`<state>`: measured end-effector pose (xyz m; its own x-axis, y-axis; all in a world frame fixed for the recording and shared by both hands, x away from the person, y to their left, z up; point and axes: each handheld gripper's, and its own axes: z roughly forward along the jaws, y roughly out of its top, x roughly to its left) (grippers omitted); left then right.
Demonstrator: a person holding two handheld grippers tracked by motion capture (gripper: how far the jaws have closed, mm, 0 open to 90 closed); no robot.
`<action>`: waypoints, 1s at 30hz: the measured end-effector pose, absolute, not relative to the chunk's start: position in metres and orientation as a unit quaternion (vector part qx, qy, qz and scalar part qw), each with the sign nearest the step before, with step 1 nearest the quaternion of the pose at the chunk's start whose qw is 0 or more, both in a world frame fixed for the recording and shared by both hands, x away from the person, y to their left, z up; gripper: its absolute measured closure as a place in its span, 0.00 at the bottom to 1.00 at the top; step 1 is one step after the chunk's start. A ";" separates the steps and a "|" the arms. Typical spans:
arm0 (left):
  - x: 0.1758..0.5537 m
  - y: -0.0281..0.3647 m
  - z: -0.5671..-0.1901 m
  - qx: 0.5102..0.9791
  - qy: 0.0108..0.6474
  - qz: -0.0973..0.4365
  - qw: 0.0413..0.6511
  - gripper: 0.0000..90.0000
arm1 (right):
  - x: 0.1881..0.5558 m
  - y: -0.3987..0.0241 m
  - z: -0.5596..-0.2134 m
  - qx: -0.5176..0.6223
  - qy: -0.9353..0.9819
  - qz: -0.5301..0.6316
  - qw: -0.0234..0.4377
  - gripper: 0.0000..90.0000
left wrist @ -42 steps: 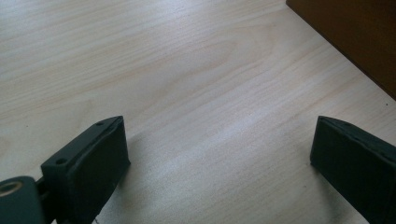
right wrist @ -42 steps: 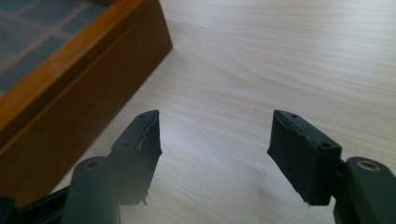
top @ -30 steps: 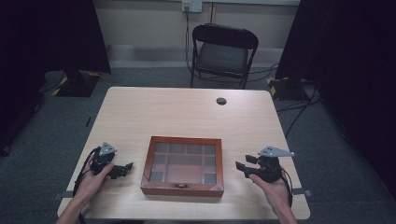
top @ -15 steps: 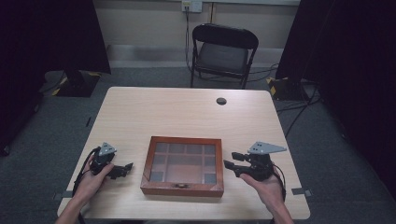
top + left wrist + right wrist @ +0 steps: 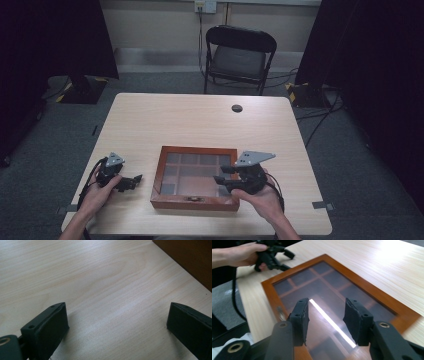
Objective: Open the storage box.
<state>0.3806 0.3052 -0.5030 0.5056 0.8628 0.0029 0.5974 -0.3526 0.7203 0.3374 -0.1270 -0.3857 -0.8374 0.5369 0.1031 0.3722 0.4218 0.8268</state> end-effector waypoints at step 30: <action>0.381 0.305 -0.503 0.798 0.457 0.196 0.339 0.03 | 0.330 -0.060 -0.423 0.186 0.885 0.427 0.011 0.78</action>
<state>0.3806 0.3052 -0.5030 0.5052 0.8630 0.0027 0.5974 -0.3519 0.7207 0.3301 -0.0597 -0.4229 -0.9305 0.3384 0.1403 0.3205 0.5663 0.7594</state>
